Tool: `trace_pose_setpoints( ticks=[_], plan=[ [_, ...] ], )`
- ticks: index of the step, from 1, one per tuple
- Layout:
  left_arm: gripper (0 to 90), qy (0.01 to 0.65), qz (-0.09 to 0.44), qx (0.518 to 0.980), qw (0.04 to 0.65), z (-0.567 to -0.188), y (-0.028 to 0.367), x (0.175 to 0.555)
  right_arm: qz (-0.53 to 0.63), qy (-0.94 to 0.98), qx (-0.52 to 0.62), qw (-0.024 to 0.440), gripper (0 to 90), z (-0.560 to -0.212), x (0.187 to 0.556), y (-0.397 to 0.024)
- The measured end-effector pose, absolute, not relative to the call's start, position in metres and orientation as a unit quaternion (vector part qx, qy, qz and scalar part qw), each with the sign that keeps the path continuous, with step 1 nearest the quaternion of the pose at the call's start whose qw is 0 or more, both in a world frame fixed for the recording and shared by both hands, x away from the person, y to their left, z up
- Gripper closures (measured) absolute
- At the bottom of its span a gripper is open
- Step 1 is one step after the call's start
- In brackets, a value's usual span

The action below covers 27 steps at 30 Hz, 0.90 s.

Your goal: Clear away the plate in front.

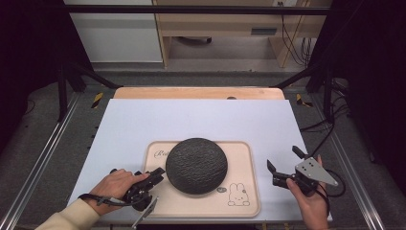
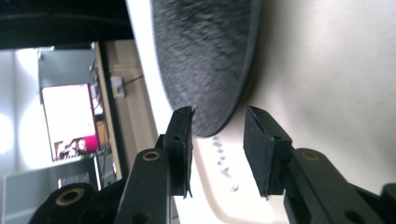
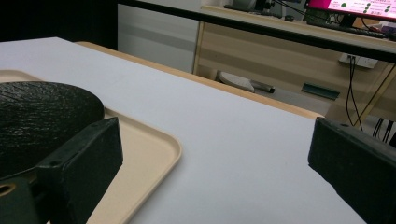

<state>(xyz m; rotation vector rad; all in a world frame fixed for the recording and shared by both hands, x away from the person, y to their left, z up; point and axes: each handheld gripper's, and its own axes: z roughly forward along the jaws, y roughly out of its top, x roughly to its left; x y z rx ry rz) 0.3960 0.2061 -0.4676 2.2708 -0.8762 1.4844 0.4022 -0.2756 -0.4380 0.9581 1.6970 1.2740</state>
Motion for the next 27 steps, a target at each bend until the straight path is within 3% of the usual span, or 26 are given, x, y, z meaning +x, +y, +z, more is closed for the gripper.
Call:
trace_pose_setpoints(
  ticks=[6,12,19,27],
  plan=[
    [54.4,-0.197,0.523,0.810,0.177,-0.445,0.197,0.402,0.507,0.666,0.379,0.394,3.5,-0.438,0.402,-0.278],
    [40.5,-0.068,0.516,0.823,0.229,-0.428,0.172,0.415,0.511,0.666,0.377,0.391,3.4,-0.437,0.402,-0.279],
    [17.4,0.126,0.435,0.827,0.333,-0.413,0.153,0.422,0.515,0.666,0.374,0.390,3.4,-0.437,0.402,-0.279],
    [9.5,0.236,0.342,0.793,0.445,-0.404,0.174,0.422,0.516,0.663,0.377,0.390,3.2,-0.436,0.401,-0.279]
  ],
)
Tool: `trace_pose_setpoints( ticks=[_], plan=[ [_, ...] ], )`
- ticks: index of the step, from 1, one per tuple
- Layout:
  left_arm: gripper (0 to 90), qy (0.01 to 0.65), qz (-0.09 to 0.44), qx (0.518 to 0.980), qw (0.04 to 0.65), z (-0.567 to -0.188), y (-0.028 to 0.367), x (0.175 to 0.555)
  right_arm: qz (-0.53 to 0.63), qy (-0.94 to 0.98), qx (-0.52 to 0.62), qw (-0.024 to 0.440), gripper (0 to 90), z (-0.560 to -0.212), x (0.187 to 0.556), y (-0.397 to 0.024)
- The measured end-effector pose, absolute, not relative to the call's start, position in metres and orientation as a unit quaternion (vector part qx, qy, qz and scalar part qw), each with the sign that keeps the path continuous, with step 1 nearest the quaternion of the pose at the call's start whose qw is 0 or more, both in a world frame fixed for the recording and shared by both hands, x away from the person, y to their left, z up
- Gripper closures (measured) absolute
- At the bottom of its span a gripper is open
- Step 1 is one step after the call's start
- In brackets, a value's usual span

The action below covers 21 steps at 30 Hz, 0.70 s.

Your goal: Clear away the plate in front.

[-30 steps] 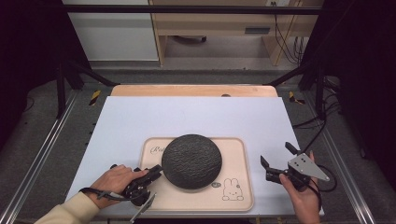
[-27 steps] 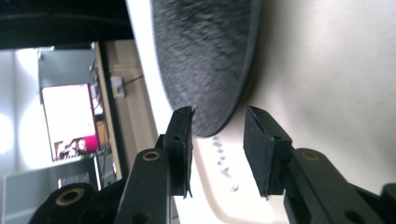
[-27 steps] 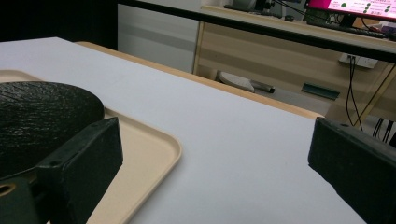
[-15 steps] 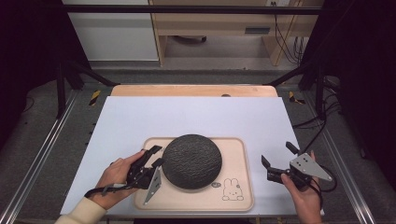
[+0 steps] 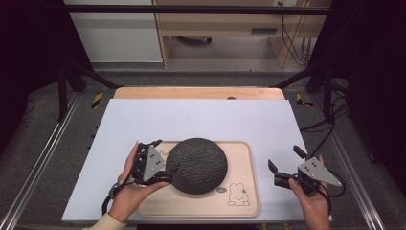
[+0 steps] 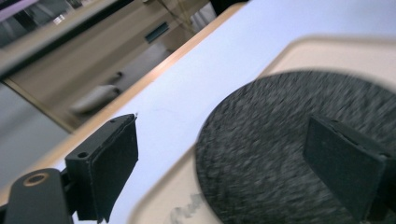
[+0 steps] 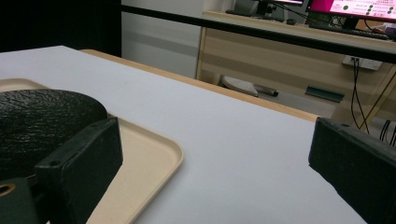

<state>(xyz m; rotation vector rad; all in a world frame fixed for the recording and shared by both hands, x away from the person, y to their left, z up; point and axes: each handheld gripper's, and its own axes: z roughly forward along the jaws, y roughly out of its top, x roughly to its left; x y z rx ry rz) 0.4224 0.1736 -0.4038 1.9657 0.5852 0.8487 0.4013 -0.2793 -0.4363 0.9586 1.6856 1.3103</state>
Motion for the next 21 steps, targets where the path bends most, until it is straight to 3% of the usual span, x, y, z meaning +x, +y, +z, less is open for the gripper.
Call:
trace_pose_setpoints(
  ticks=[3,21],
  plan=[
    [9.6,0.257,0.335,0.775,0.470,-0.399,0.186,0.421,0.513,0.665,0.376,0.391,3.2,-0.437,0.401,-0.279],
    [7.2,0.312,0.365,0.730,0.487,-0.393,0.250,0.413,0.512,0.663,0.380,0.393,3.2,-0.436,0.401,-0.281]
  ],
)
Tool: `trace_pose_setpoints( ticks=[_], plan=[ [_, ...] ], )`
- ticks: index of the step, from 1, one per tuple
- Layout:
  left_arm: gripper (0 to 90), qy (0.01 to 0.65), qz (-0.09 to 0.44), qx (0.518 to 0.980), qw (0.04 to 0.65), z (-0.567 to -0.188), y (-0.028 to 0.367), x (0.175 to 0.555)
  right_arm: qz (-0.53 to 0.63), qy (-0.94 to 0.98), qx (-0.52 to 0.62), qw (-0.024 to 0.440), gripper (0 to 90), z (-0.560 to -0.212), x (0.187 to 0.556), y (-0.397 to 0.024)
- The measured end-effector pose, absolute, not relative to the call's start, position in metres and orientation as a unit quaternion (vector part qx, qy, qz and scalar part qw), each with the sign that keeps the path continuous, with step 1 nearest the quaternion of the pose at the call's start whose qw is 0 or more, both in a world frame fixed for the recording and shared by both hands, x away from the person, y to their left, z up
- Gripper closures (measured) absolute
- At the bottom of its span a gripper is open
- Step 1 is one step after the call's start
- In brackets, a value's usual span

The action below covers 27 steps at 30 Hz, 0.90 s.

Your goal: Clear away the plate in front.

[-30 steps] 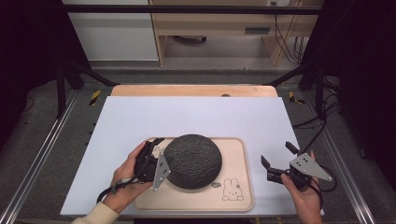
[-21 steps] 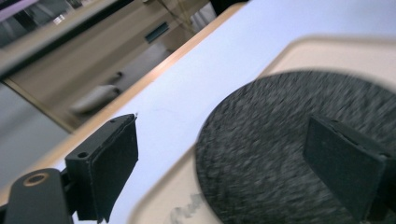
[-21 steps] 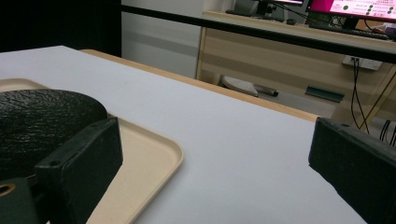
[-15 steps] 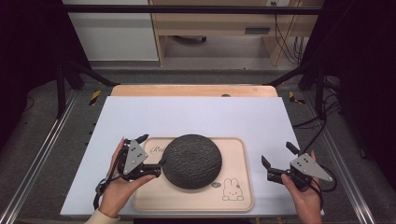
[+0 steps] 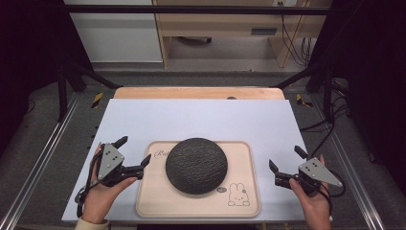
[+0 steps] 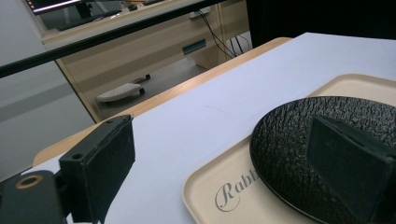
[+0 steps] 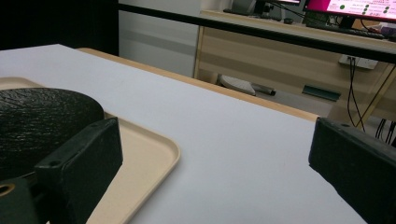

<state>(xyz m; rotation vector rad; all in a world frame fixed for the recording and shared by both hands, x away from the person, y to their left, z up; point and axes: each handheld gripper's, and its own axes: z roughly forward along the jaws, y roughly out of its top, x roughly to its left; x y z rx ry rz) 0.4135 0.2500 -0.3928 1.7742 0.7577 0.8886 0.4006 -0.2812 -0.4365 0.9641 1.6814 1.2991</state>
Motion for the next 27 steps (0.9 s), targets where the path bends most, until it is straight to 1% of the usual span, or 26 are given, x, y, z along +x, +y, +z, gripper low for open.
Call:
trace_pose_setpoints(
  ticks=[5,10,14,20,27],
  plan=[
    [5.0,0.318,0.373,0.713,0.501,-0.391,0.263,0.411,0.512,0.662,0.381,0.393,3.3,-0.437,0.401,-0.281],
    [4.2,0.339,0.364,0.701,0.511,-0.395,0.279,0.410,0.511,0.663,0.380,0.394,3.3,-0.437,0.401,-0.281],
    [4.0,0.345,0.365,0.692,0.518,-0.399,0.291,0.411,0.511,0.663,0.380,0.394,3.2,-0.437,0.401,-0.281],
    [3.7,0.339,0.359,0.681,0.540,-0.403,0.303,0.410,0.512,0.661,0.381,0.394,3.1,-0.436,0.401,-0.281],
    [2.6,0.329,0.335,0.677,0.567,-0.413,0.316,0.411,0.513,0.662,0.380,0.393,3.1,-0.437,0.401,-0.282]
  ],
)
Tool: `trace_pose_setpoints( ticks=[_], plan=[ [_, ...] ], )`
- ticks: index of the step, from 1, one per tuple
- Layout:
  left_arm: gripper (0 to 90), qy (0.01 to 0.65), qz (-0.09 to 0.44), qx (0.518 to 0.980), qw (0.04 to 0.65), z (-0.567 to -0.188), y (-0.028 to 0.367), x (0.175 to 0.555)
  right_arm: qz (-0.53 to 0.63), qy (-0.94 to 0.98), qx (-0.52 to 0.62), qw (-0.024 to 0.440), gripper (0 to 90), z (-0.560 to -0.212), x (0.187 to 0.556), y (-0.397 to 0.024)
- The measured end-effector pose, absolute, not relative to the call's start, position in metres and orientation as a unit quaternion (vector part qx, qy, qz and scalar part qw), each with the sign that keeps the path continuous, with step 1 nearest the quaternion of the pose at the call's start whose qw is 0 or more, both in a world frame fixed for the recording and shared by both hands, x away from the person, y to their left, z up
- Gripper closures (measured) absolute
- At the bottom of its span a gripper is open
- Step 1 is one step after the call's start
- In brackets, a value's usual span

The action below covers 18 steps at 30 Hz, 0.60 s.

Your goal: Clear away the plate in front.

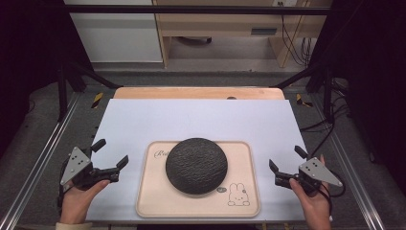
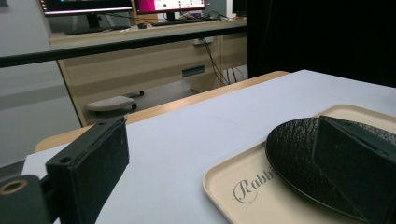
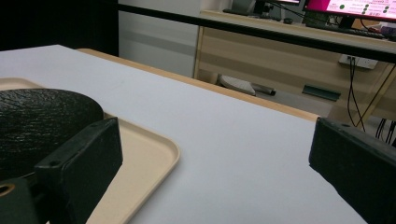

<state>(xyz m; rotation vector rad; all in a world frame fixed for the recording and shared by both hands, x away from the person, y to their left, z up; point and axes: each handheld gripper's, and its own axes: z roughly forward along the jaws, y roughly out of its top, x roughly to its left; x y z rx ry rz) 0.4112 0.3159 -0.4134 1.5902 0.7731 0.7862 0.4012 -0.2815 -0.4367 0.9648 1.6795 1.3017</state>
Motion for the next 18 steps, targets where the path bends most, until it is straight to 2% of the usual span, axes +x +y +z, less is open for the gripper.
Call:
trace_pose_setpoints(
  ticks=[4,18],
  plan=[
    [2.3,0.317,0.345,0.686,0.557,-0.426,0.316,0.413,0.512,0.662,0.380,0.393,3.1,-0.437,0.402,-0.281],
    [2.5,0.283,0.316,0.693,0.582,-0.433,0.311,0.414,0.524,0.660,0.377,0.383,3.2,-0.438,0.403,-0.280]
  ],
)
